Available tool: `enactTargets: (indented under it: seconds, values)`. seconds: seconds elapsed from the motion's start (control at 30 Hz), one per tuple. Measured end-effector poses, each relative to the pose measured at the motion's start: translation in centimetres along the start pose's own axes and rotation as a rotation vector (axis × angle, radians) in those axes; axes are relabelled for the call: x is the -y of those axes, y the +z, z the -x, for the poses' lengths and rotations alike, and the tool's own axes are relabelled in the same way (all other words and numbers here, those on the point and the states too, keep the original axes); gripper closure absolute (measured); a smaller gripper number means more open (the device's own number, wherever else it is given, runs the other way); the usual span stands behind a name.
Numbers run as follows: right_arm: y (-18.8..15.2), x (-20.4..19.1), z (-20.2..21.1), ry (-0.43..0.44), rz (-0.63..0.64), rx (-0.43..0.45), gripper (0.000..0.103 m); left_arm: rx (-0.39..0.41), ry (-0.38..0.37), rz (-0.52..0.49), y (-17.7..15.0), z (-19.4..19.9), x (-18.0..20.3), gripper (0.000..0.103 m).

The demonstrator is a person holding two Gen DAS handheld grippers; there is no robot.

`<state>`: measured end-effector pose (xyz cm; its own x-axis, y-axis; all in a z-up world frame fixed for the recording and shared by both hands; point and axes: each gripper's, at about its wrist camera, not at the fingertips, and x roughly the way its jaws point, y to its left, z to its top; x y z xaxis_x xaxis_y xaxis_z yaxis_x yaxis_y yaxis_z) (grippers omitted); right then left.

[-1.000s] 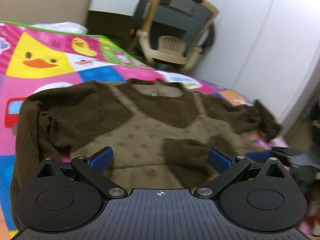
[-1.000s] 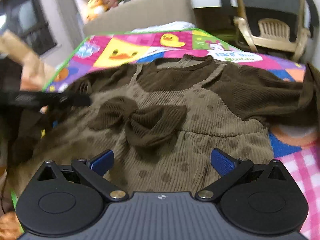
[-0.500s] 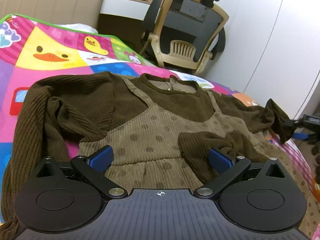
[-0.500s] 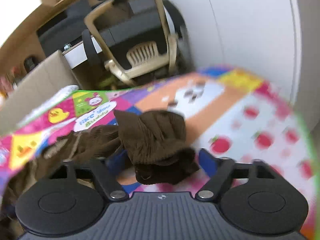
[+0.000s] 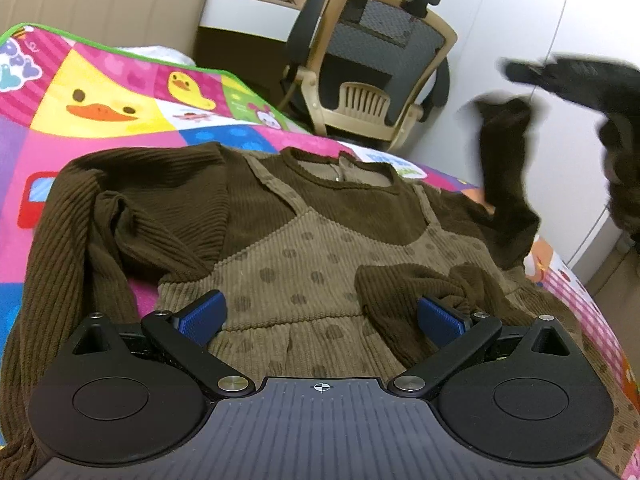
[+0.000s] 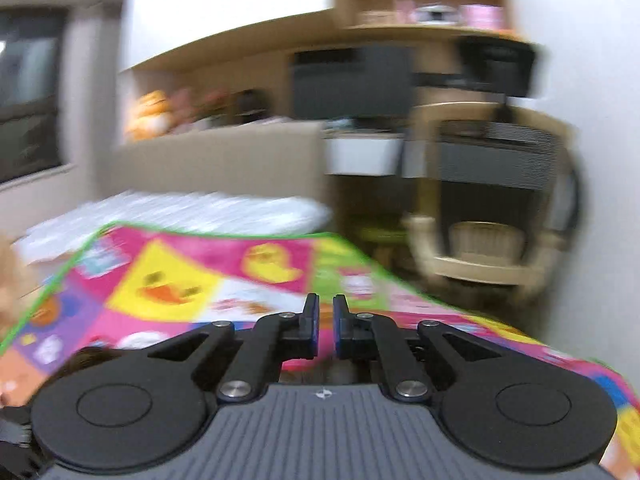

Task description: Fold clothes

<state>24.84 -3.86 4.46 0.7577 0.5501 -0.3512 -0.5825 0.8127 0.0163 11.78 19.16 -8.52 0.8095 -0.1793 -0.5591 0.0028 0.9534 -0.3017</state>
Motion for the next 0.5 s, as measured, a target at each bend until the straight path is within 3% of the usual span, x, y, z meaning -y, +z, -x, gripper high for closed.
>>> enactTargets:
  seconds: [0.07,0.1,0.17,0.23,0.33,0.5]
  values:
    - [0.3,-2.2,-1.3,0.129,0.050,-0.032,0.093,0.002,-0.007,0.007,0.0,0.1,-0.1,0.000]
    - [0.4,-2.7,-1.2,0.147,0.062,-0.031,0.084,0.004,-0.009,0.010,0.0,0.1,-0.2,0.000]
    - [0.5,-2.9,-0.6,0.141,0.077,-0.017,0.064,0.005,-0.013,0.015,0.0,0.1,-0.2,0.000]
    - [0.2,-2.2,0.6,0.073,0.113,0.011,0.040,0.006,-0.014,0.017,0.0,0.1,-0.2,0.000]
    - [-1.6,-2.1,0.6,-0.060,0.259,-0.028,0.039,0.007,-0.016,0.018,-0.1,0.2,-0.2,0.000]
    - [-6.9,-2.3,-3.9,-0.115,0.370,-0.240,0.040,0.009,-0.021,0.025,0.0,0.2,-0.3,0.000]
